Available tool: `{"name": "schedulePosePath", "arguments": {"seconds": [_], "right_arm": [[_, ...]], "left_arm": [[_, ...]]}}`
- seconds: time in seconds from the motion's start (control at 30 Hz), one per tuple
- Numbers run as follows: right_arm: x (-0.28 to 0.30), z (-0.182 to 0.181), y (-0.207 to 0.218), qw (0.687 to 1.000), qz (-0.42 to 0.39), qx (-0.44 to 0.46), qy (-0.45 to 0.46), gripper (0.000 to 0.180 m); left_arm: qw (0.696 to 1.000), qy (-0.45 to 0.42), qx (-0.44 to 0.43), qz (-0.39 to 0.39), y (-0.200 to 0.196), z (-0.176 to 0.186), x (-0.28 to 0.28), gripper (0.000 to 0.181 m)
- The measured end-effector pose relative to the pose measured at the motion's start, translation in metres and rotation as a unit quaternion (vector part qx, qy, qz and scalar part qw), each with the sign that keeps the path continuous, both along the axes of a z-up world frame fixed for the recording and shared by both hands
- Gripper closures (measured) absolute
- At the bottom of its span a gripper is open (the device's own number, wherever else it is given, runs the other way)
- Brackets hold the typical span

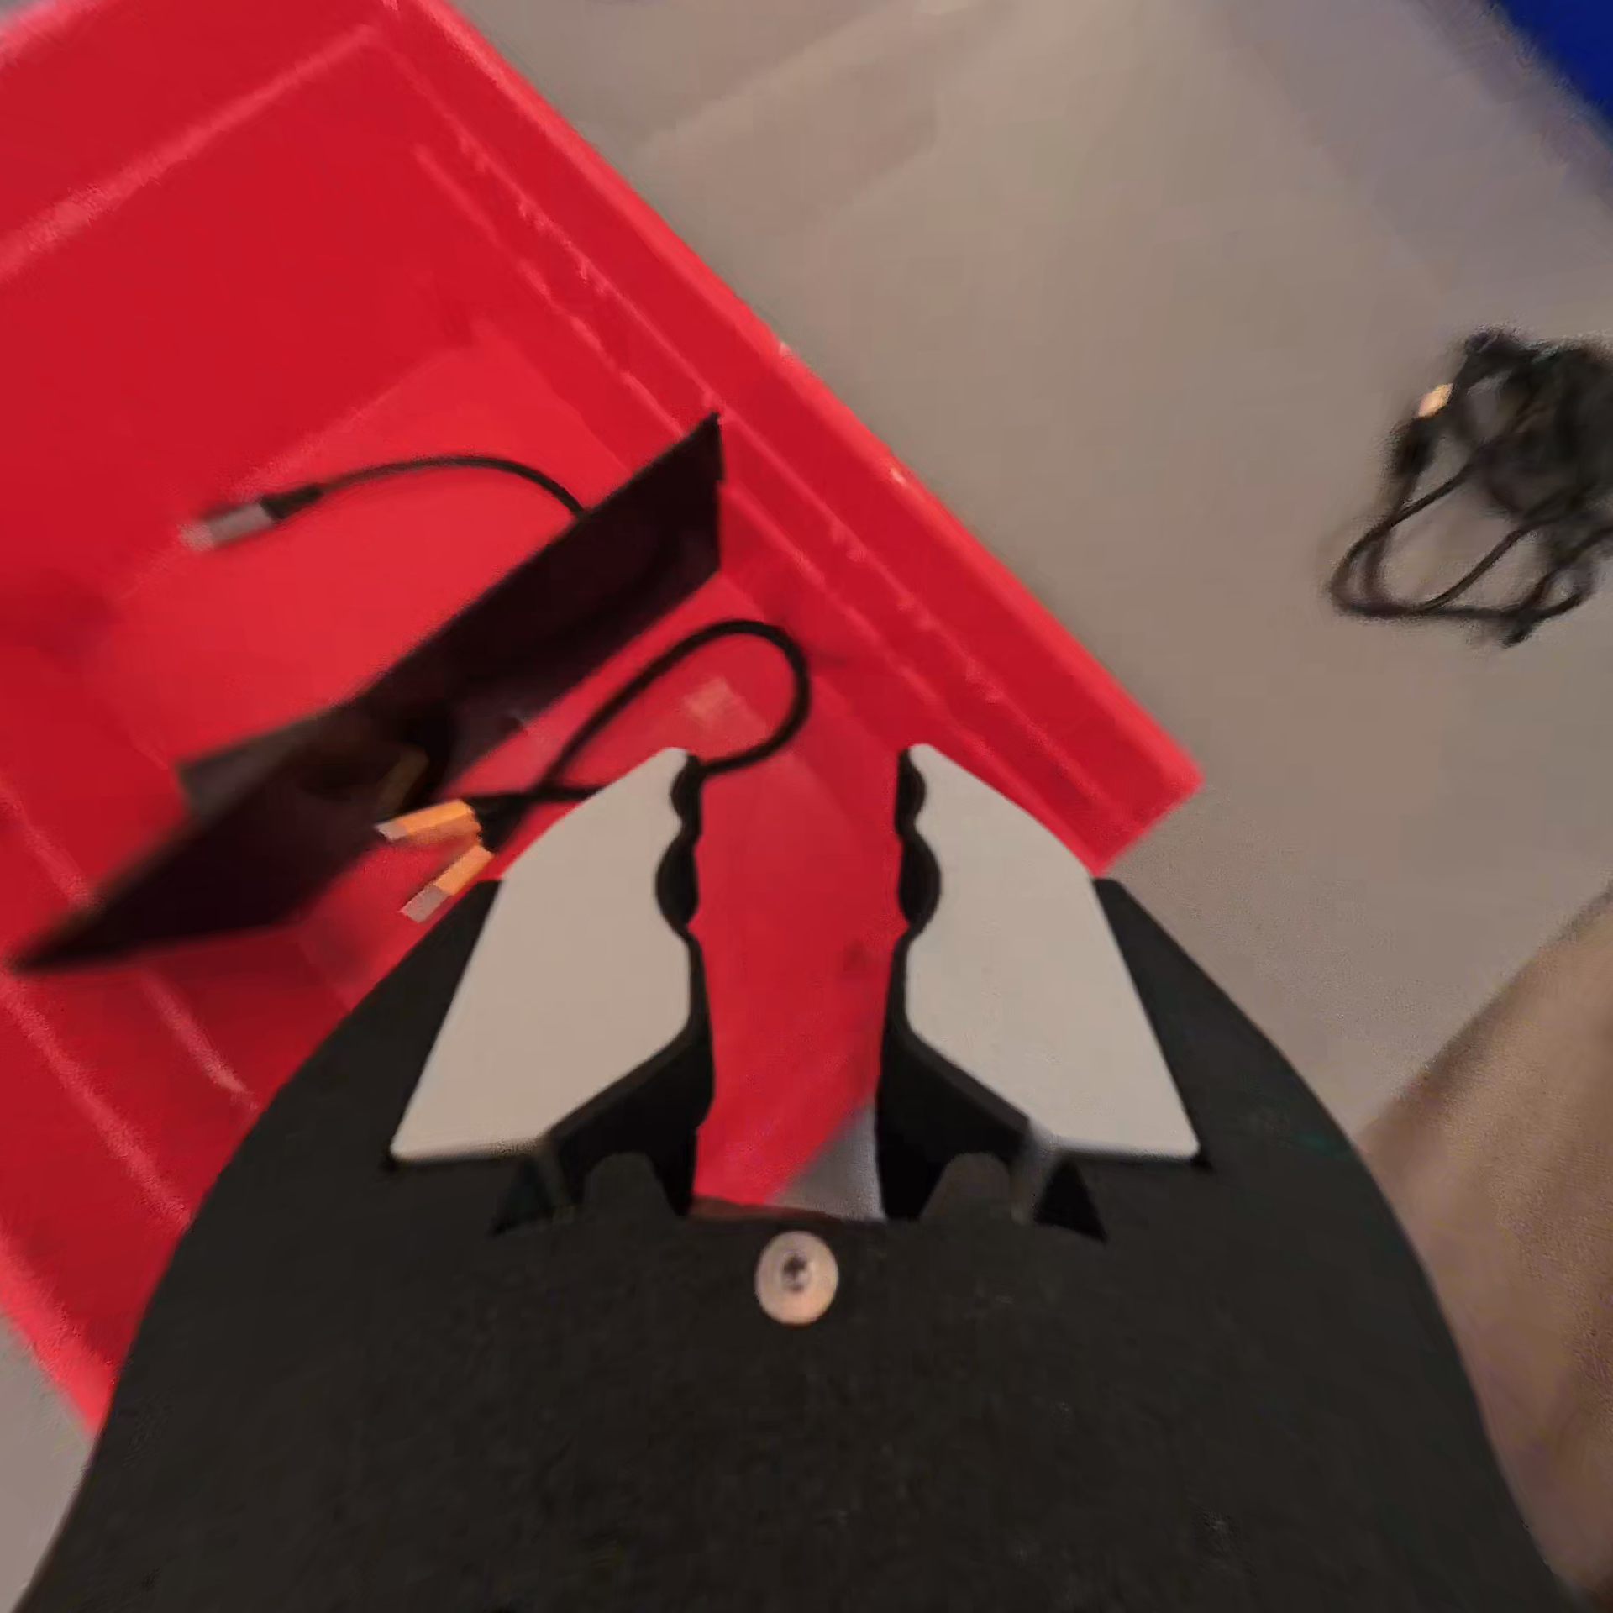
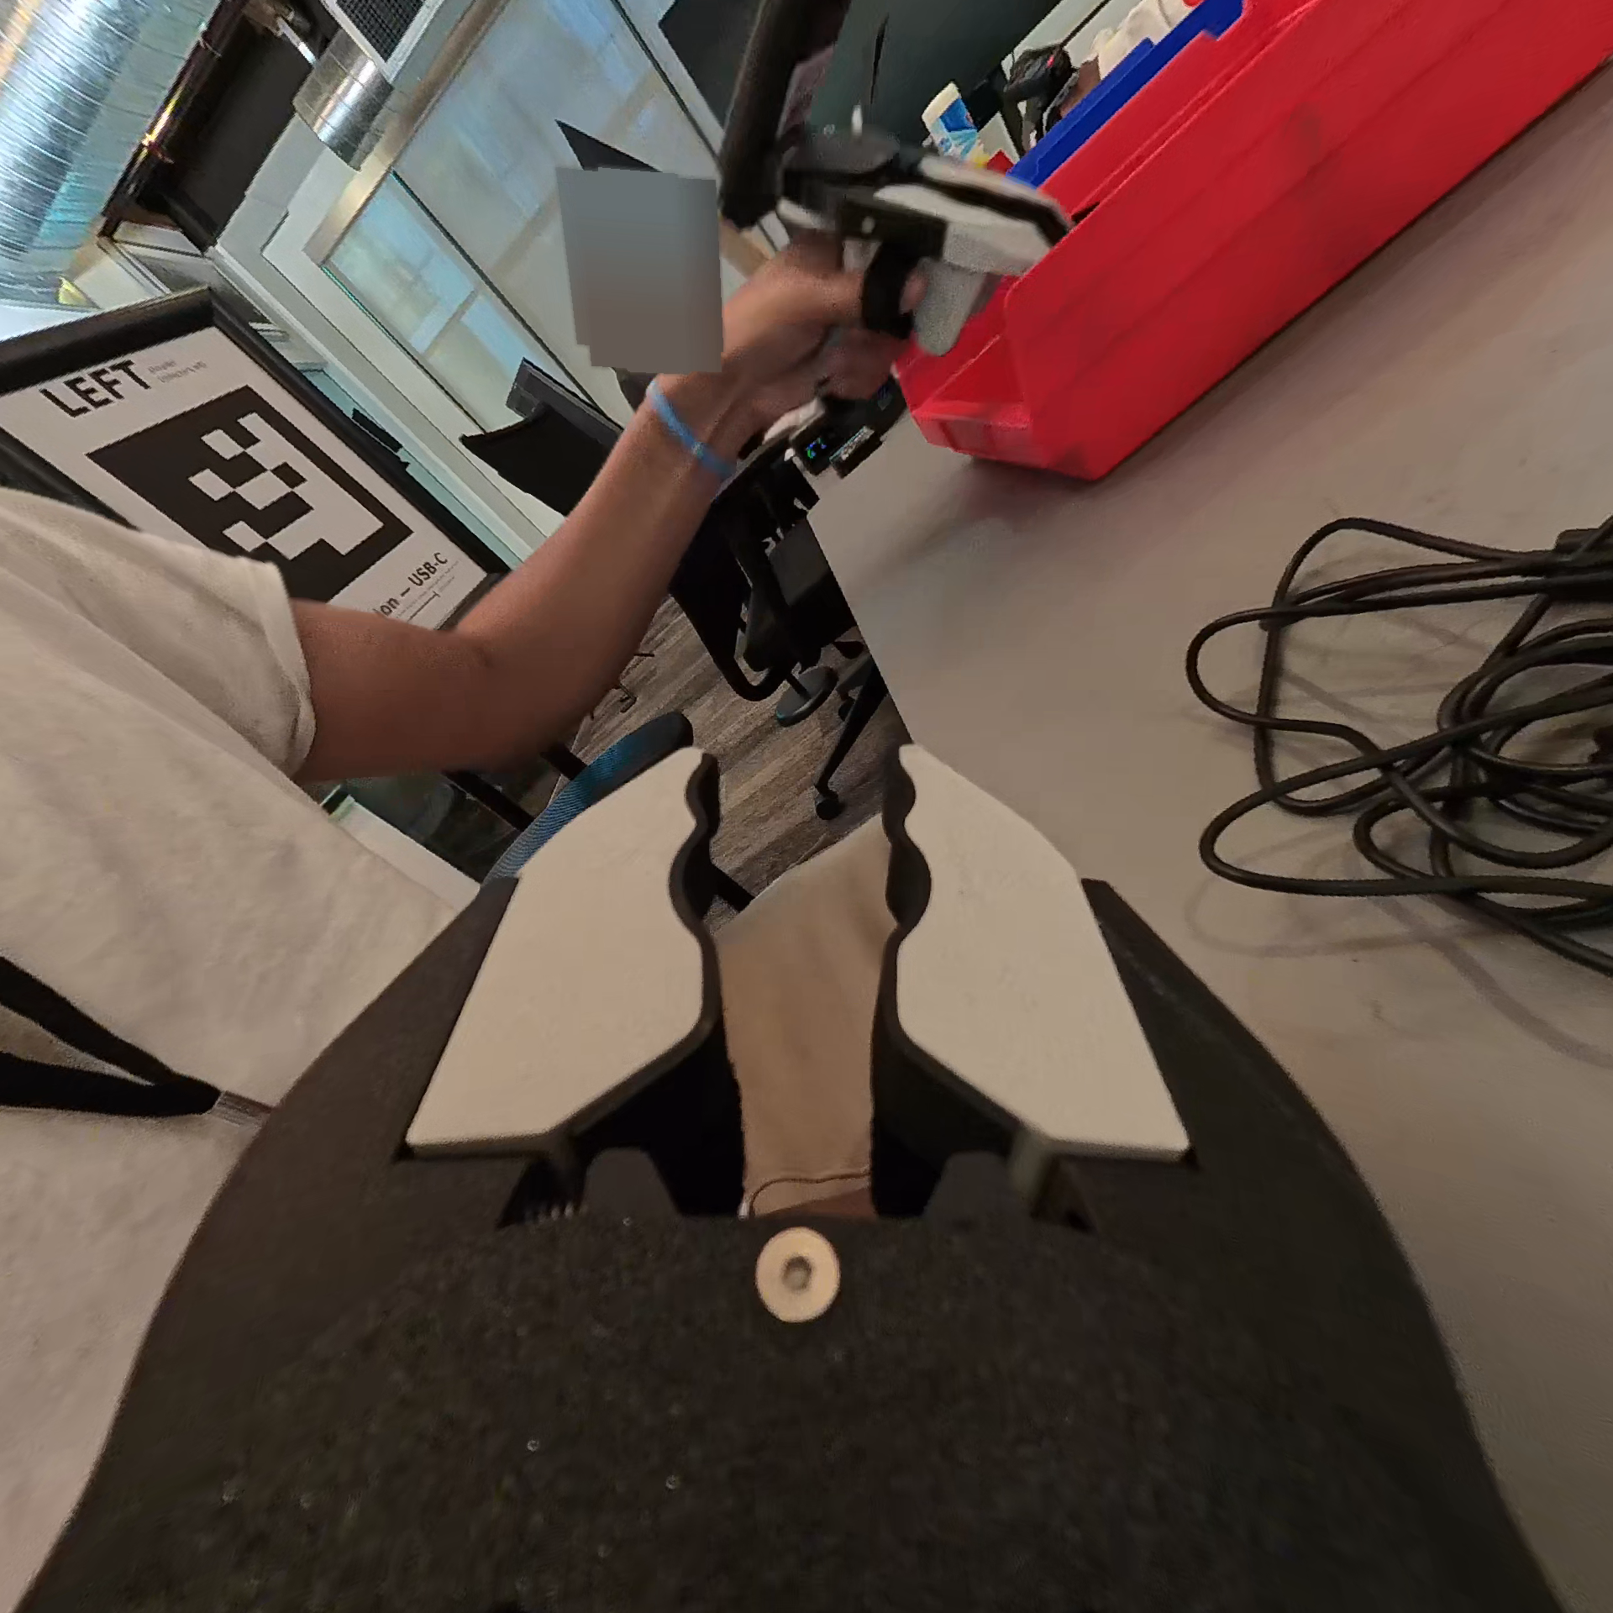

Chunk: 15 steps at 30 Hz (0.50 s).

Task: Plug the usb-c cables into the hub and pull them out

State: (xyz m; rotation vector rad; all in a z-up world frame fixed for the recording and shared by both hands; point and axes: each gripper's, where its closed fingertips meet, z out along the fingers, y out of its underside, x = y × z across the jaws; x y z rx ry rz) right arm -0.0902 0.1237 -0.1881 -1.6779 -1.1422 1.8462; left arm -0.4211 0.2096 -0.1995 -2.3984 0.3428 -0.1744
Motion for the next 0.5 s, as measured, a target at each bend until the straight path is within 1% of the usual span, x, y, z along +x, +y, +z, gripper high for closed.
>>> {"name": "schedulePosePath", "arguments": {"seconds": [0.03,0.07,0.1,0.13,0.2,0.27,0.37,0.43,0.5], "right_arm": [[0.0,-0.001,-0.001,1.0,0.003,0.001,-0.003,0.144],[0.0,-0.003,-0.002,1.0,0.005,0.004,-0.007,0.144],[0.0,-0.004,-0.003,1.0,0.006,0.009,-0.011,0.144],[0.001,-0.005,-0.002,1.0,0.005,0.015,-0.014,0.144],[0.002,-0.006,-0.001,1.0,0.001,0.019,-0.016,0.144],[0.003,-0.005,0.001,1.0,-0.002,0.011,-0.013,0.144],[0.004,-0.003,0.003,1.0,-0.004,0.006,-0.009,0.144],[0.004,-0.004,0.004,1.0,-0.004,0.009,-0.011,0.144],[0.004,-0.005,0.003,1.0,-0.001,0.01,-0.012,0.144]], "left_arm": [[1.0,0.01,0.016,-0.023,0.009,0.002,-0.005,0.134],[0.999,-0.006,0.023,-0.039,0.015,0.006,-0.007,0.138],[0.998,-0.021,0.01,-0.058,0.018,0.005,-0.009,0.139],[0.997,-0.016,-0.016,-0.076,0.019,-0.001,-0.012,0.139],[0.991,0.071,-0.064,-0.096,0.021,-0.025,-0.034,0.136],[0.977,0.127,-0.118,-0.122,0.018,-0.049,-0.045,0.134],[0.956,0.221,-0.162,-0.108,0.023,-0.07,-0.074,0.137],[0.952,0.219,-0.175,-0.123,0.021,-0.079,-0.073,0.14],[0.956,0.193,-0.164,-0.145,0.021,-0.081,-0.063,0.152]]}}
